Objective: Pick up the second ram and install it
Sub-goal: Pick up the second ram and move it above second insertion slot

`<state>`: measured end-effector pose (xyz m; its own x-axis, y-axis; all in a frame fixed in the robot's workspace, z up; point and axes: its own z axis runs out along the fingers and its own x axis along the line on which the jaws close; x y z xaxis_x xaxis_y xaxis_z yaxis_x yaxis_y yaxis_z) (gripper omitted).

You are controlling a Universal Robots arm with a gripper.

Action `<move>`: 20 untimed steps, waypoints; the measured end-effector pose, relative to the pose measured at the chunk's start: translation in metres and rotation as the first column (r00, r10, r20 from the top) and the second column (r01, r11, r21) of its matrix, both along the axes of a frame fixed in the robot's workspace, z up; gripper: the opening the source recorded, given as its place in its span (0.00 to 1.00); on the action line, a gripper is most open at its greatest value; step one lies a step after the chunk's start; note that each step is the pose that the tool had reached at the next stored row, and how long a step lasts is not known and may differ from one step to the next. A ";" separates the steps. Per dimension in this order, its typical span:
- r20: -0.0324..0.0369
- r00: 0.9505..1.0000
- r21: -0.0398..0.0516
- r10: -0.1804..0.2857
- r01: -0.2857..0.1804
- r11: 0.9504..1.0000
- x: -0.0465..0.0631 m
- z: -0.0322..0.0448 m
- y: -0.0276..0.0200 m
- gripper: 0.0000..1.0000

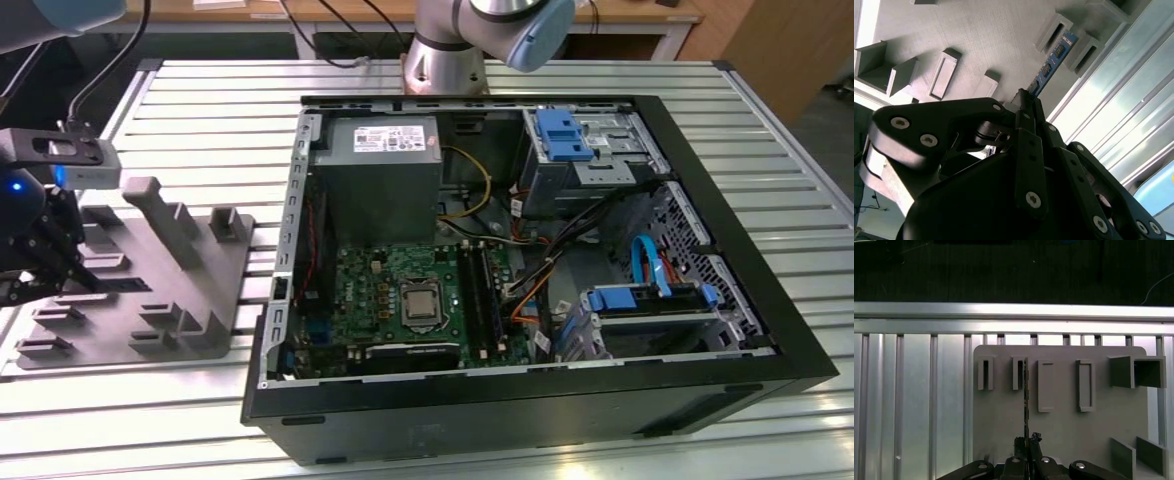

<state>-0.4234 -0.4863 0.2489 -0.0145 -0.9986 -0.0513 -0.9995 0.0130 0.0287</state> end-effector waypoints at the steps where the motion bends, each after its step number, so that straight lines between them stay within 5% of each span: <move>1: 0.000 1.000 0.000 0.000 0.000 1.000 0.000 0.0009 0.0000 0.14; 20: 0.000 1.000 0.001 0.000 0.000 1.000 0.000 0.0153 0.0000 0.14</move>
<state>-0.4234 -0.4863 0.2643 -0.0145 -0.9985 -0.0521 -0.9995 0.0130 0.0288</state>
